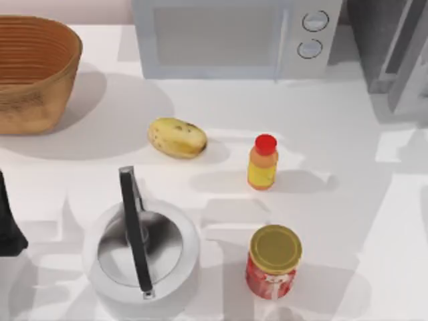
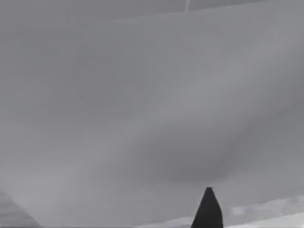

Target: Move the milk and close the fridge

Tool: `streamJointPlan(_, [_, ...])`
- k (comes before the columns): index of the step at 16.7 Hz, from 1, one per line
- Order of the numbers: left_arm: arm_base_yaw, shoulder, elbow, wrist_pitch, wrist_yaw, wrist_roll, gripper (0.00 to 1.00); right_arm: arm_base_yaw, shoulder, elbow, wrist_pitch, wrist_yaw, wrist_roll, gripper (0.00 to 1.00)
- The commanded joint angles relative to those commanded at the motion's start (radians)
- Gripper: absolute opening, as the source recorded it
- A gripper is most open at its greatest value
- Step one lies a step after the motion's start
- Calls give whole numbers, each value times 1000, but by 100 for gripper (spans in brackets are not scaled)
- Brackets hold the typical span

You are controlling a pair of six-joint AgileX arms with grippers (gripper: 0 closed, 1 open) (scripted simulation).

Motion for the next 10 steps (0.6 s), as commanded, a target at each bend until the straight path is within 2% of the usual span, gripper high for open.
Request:
streamJointPlan(3, [0, 0, 0, 0, 0, 0, 100, 86, -48, -39, 46, 83, 71, 100])
streamJointPlan(10, [0, 0, 0, 0, 0, 0, 100, 76, -32, -29, 42, 97, 73, 100])
